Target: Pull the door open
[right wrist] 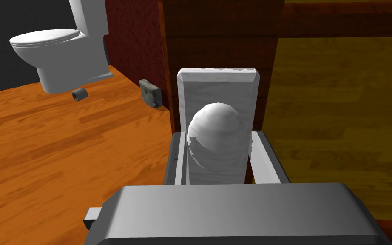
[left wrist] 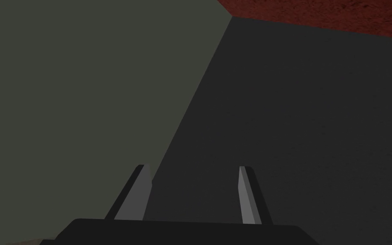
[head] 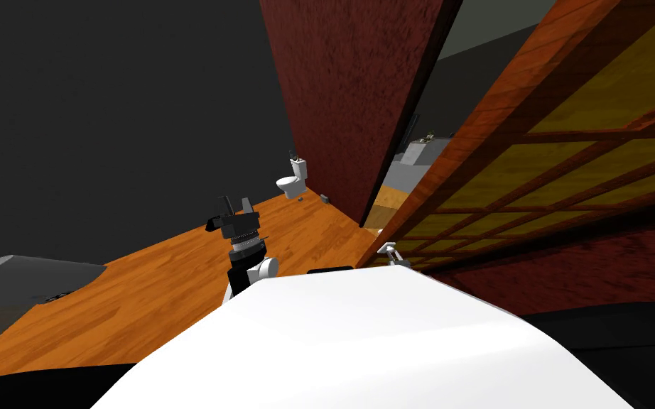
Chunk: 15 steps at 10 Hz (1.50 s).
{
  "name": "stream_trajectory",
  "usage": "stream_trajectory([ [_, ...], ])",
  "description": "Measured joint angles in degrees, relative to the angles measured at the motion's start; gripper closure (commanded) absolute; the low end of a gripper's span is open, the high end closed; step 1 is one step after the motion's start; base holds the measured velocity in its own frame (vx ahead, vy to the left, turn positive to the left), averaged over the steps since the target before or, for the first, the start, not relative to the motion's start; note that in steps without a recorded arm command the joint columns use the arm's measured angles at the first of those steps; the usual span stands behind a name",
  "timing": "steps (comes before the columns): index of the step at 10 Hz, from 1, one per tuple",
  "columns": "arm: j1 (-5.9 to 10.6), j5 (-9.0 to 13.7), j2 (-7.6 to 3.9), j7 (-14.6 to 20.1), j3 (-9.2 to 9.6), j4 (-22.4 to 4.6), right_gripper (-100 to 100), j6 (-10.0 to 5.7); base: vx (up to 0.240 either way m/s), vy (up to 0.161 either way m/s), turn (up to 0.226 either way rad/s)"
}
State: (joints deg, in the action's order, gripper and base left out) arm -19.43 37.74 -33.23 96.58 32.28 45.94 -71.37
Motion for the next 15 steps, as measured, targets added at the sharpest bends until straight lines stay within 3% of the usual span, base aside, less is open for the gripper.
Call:
stream_trajectory([
  [5, 0.38, -0.5, -0.33, 0.9, 0.61, -1.1, 100, -0.74, -0.149, -0.04, 0.102],
  [6, 0.49, -0.6, -0.39, 1.2, 0.75, -1.5, -100, -1.0, -0.199, 0.037, -0.113],
  [10, -0.59, 0.1, -0.05, 1.2, 0.31, -2.1, -100, -2.16, -0.088, 0.066, -0.069],
  [15, 1.64, 0.6, 0.91, 0.7, -1.14, -2.4, -100, -0.01, 0.207, -0.021, 0.048],
])
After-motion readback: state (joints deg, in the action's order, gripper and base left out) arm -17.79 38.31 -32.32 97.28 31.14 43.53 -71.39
